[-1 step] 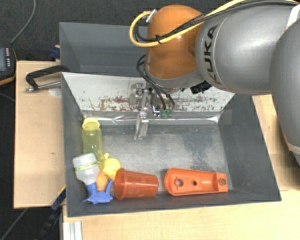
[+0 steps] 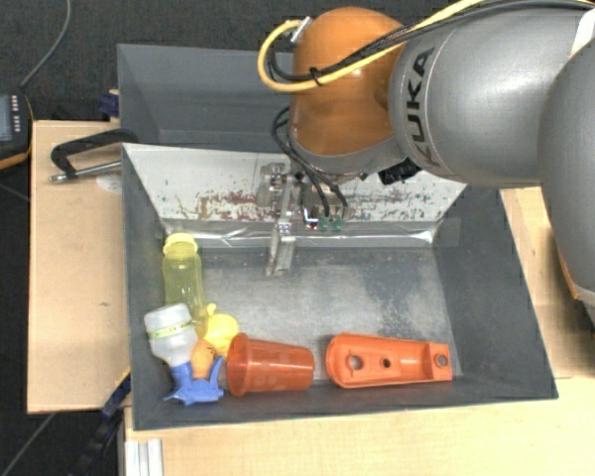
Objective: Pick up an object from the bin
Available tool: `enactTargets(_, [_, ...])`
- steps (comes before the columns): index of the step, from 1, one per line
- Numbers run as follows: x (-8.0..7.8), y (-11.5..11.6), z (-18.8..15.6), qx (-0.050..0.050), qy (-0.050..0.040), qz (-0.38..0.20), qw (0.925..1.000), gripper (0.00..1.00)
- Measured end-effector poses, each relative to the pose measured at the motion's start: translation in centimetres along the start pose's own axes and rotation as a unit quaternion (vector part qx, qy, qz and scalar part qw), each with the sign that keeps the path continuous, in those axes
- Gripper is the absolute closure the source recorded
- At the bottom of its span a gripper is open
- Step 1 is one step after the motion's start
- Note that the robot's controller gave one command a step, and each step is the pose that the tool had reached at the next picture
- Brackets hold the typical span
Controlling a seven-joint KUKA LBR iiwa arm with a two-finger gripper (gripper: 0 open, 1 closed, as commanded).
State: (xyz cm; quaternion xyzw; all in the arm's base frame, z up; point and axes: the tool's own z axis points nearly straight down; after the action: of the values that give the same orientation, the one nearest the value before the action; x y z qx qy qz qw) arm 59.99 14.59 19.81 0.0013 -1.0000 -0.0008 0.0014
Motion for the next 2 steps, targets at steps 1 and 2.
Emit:
enactTargets(1, [0.4,-0.4,-0.5,0.0,-0.001,-0.063,0.998,0.0])
enactTargets(2, [3.0,-4.8,2.5,-0.001,-0.0039,-0.115,0.9933,0.0])
